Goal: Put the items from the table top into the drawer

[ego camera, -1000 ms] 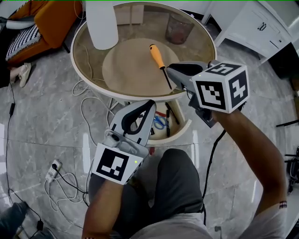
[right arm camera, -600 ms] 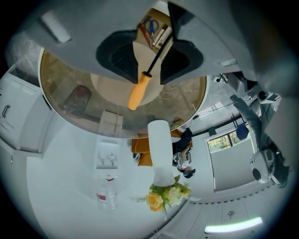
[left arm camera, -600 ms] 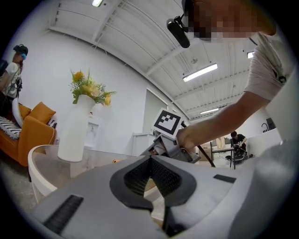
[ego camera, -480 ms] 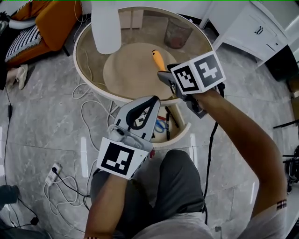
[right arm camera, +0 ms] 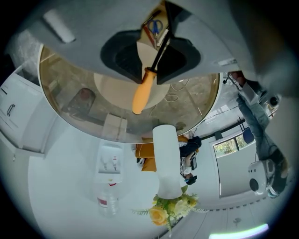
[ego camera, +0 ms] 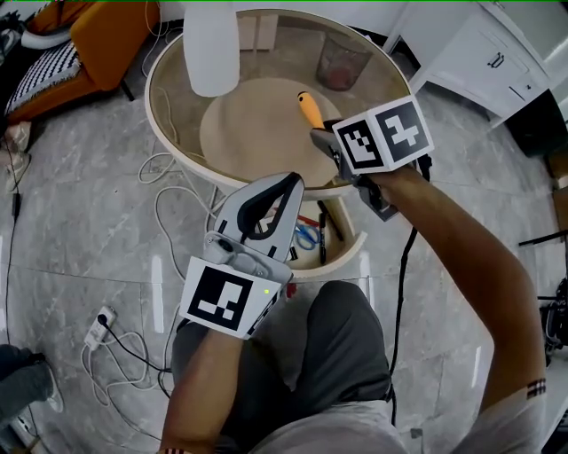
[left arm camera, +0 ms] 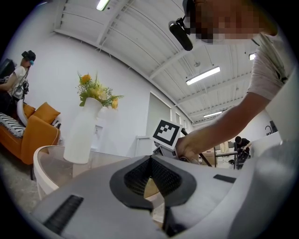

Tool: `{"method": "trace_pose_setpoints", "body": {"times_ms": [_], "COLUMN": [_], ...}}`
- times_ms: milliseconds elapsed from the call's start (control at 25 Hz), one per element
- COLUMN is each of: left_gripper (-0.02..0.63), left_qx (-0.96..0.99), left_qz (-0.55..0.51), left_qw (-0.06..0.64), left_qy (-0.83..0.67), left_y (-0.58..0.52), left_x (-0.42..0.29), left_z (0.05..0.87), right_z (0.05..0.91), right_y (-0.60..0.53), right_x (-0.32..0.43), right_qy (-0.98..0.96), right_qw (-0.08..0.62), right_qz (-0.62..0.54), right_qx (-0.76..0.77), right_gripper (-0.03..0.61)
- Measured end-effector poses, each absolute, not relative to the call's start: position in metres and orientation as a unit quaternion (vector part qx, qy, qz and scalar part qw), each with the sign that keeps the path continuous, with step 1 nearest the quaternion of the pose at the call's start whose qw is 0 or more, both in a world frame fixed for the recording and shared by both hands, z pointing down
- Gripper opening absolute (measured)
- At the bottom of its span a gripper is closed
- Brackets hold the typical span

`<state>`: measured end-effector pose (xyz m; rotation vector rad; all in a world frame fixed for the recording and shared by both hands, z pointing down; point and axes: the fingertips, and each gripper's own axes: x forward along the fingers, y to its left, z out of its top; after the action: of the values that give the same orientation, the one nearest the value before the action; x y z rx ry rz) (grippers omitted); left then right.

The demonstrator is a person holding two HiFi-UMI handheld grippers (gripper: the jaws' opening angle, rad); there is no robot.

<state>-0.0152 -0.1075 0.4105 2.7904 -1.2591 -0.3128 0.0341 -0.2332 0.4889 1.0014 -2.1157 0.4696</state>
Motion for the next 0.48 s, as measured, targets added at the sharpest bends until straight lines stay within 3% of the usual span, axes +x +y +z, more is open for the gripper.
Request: {"method": "trace_pose_setpoints", "body": {"times_ms": [480], "left_gripper": [0.000], "left_qx": [0.903], "left_qz": [-0.101], "left_qw": [0.038], "left_qy": [-0.415], "left_y": [-0.1078], "left_x": [-0.0168], "left_z": [0.4154], "right_z": [0.4831], "right_y": [-0.2250], "right_x": [0.0273], "right_qy": [-0.845], "right_qw": [0.355], "right_qz": [0.152], "right_qx": [0.369], "right_gripper": [0.075]}}
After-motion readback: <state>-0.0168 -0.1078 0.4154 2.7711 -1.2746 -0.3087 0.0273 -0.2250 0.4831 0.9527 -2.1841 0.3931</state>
